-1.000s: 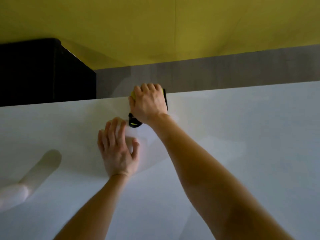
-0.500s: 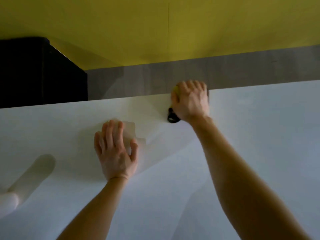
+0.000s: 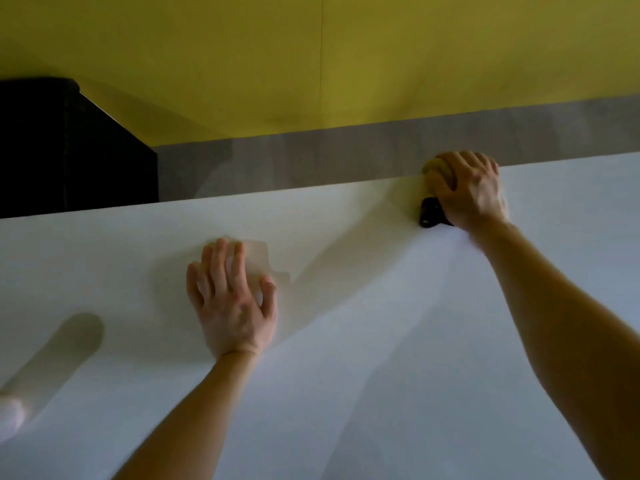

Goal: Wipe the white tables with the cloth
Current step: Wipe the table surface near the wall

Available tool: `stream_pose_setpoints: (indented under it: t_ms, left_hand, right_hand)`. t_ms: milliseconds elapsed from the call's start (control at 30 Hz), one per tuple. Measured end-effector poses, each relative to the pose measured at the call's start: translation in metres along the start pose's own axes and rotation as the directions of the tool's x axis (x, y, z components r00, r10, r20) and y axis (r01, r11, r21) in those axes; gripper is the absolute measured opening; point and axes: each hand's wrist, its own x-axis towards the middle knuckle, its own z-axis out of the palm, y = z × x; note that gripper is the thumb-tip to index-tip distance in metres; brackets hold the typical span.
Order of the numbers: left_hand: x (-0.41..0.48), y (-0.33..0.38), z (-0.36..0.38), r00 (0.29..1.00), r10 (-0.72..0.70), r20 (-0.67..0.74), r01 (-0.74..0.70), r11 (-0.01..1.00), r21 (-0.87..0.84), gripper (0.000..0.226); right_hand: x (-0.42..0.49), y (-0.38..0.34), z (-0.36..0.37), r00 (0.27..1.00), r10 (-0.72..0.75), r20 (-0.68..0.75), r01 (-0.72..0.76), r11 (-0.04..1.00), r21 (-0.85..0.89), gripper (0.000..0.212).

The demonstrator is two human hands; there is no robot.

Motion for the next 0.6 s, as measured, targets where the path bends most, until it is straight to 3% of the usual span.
stream_pose_setpoints:
  t_ms: [100, 233, 333, 467, 600]
  left_hand:
    - [0.001, 0.001, 0.0, 1.0, 0.002, -0.005, -0.002, 1.0, 0.01, 0.069]
    - [0.002, 0.004, -0.002, 1.0, -0.006, 0.011, 0.006, 1.0, 0.021, 0.07]
    - [0.002, 0.003, -0.003, 1.0, -0.021, 0.013, 0.02, 0.999, 0.036, 0.068]
    - [0.002, 0.003, -0.002, 1.0, 0.016, 0.013, -0.017, 0.998, 0.068, 0.067]
    - [0.002, 0.003, -0.003, 0.998, 0.058, 0.033, -0.061, 0.992, 0.106, 0.064]
  right_hand:
    - [0.002, -0.038, 0.017, 0.996, 0.083, -0.024, -0.084, 0.994, -0.063, 0.034]
    - [-0.004, -0.184, 0.067, 0.985, -0.172, 0.024, 0.173, 0.985, -0.028, 0.032]
    - [-0.012, -0.259, 0.082, 0.964, -0.254, 0.075, 0.249, 0.966, 0.077, 0.036]
    - [-0.006, -0.193, 0.068, 0.939, -0.335, 0.077, 0.317, 0.931, 0.179, 0.038]
    - [0.001, -0.05, 0.024, 0.989, -0.145, 0.035, 0.142, 0.988, 0.055, 0.038]
